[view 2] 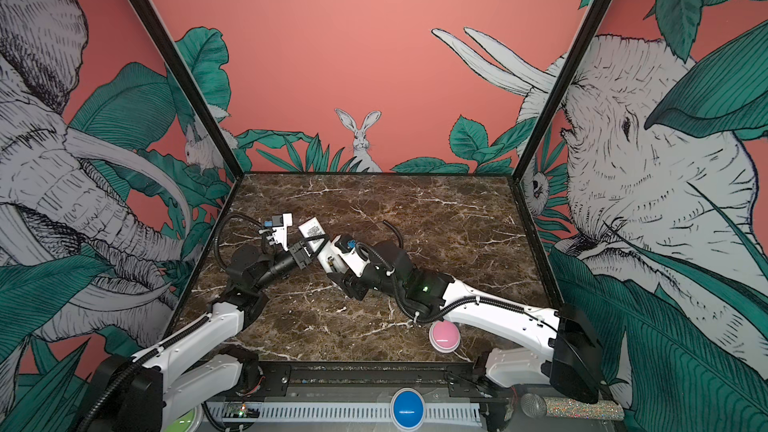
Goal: Load the batteries into the remote control
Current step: 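Open the right gripper to release the battery and pull back, then press the battery down into the compartment with the right gripper fingertips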
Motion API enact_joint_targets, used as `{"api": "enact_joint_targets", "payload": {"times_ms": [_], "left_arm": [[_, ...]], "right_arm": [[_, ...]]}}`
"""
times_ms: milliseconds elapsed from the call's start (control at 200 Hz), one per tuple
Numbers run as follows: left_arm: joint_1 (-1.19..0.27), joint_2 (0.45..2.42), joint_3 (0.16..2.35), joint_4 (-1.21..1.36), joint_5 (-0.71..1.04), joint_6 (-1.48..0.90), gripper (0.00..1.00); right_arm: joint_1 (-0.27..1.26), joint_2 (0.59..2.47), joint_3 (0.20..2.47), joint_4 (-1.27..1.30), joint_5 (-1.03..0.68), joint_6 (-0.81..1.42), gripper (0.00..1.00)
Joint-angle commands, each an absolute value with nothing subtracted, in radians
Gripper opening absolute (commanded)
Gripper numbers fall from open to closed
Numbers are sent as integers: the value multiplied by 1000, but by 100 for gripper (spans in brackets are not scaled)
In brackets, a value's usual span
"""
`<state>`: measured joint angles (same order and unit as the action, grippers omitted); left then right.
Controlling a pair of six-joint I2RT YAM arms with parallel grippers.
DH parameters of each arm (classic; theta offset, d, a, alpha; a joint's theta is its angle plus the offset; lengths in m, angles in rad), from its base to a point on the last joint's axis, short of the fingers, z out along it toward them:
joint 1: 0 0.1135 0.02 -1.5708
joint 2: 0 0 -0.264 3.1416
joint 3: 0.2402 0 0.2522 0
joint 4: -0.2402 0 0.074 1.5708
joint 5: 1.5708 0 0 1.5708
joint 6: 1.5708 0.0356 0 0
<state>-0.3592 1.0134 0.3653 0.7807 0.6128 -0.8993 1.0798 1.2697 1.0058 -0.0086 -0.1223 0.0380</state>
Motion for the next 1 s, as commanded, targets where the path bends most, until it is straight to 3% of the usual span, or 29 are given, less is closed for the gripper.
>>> {"api": "enact_joint_targets", "payload": {"times_ms": [0, 195, 320, 590, 990], "left_arm": [[-363, 997, 383, 830, 644, -917, 0], [-362, 982, 383, 819, 653, -919, 0], [-362, 981, 388, 816, 667, -925, 0], [-361, 956, 392, 794, 701, -943, 0], [-362, 921, 379, 783, 728, -973, 0]], "right_arm": [[1081, 1269, 1109, -216, -162, -147, 59], [1080, 1300, 1240, -440, -168, -301, 58], [1081, 1316, 1293, -525, -136, -369, 49], [1081, 1339, 1369, -594, -79, -466, 46], [1094, 1375, 1399, -580, -149, -600, 39]]}}
